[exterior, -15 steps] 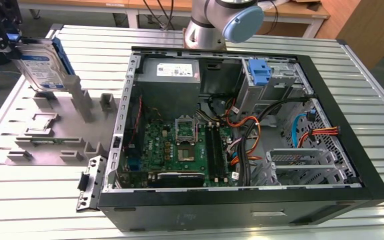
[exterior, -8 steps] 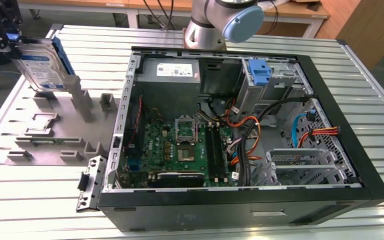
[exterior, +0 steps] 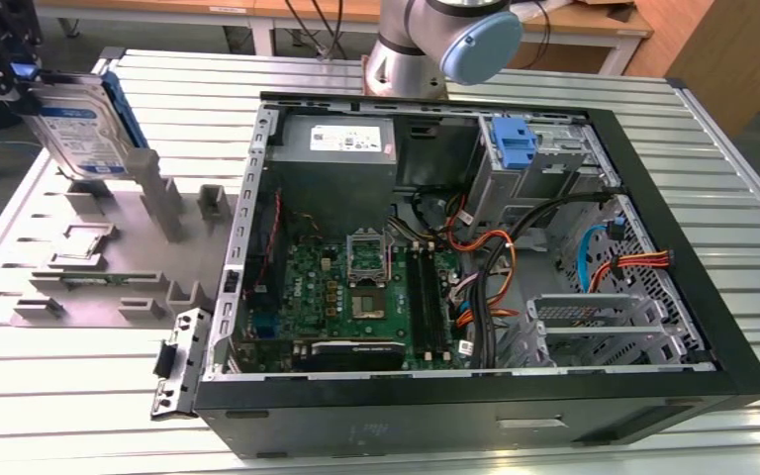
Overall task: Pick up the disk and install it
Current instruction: 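Pick up the disk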
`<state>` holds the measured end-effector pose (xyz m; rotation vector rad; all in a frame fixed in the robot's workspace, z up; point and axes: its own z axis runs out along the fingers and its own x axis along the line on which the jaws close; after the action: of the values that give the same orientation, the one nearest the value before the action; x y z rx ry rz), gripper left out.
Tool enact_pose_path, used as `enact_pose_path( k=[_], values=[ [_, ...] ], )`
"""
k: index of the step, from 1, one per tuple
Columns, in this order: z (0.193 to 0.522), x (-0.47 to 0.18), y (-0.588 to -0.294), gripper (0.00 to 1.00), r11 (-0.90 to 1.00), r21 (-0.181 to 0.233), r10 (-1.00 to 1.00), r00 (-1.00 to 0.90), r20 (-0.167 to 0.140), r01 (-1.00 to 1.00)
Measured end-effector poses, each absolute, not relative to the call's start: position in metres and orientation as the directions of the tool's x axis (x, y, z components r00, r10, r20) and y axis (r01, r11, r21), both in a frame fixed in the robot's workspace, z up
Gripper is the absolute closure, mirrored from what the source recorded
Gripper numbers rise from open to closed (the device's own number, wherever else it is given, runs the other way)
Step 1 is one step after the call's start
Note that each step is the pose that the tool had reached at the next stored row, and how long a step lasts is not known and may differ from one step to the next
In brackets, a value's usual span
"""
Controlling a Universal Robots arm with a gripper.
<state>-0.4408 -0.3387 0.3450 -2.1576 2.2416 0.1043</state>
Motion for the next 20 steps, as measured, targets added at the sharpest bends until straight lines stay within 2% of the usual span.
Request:
enact_pose_path(
  k=[20],
  values=[
    [0.3529,-0.4408,-0.3387,0.63,0.030,0.028,-0.997,-0.032,-0.067,-0.999]
  ],
)
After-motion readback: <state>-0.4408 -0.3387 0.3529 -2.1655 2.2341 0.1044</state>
